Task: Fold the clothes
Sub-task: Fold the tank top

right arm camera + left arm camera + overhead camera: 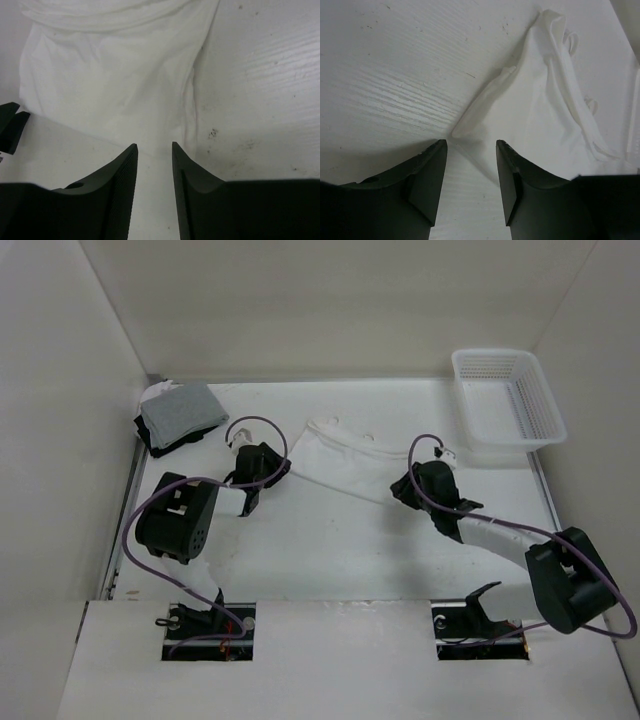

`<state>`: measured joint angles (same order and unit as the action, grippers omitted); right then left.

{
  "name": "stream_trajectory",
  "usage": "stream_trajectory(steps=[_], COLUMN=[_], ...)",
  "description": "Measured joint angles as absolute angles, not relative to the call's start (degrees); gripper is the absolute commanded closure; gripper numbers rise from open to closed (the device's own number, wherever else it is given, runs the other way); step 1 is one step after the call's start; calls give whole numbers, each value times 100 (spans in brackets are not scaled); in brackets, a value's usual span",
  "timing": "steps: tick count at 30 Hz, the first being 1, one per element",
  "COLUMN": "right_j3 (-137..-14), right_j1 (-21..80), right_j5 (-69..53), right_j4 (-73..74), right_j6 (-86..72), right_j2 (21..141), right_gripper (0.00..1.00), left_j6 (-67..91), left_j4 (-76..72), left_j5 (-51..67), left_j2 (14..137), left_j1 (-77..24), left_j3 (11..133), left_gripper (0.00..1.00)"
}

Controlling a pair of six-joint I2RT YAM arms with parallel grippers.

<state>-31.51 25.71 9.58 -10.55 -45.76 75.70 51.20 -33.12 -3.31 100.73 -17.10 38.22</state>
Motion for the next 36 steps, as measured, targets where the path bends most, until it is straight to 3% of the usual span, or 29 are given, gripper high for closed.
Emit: stream_trajectory(steps=[6,10,18,28,36], right_j3=[-2731,-2550,-2591,-2731,-2759], right_j1=[2635,2635,2738,2746,2775], right_j5=[1026,1114,1164,1125,1286], right_j4=[-1079,-1072,-1236,-1750,-1844], right_j6=[-4740,-4847,-5013,-5356,-5487], right_j2=[7533,7546,7839,8401,8473], right_gripper=[50,50,54,81,88], left_j6=[5181,5179,5188,5218,5295], left_j4=[-3542,-3524,-3516,-3540,-3616], left_j5=[-235,-296,-475,-539,-541], left_j2=[10320,10350,10350,10350,10162], left_j1=[-1660,-1653,-1699,-1702,-1704], left_j3=[3876,3879,3874,3852,3614], left_gripper=[82,93,96,98,100])
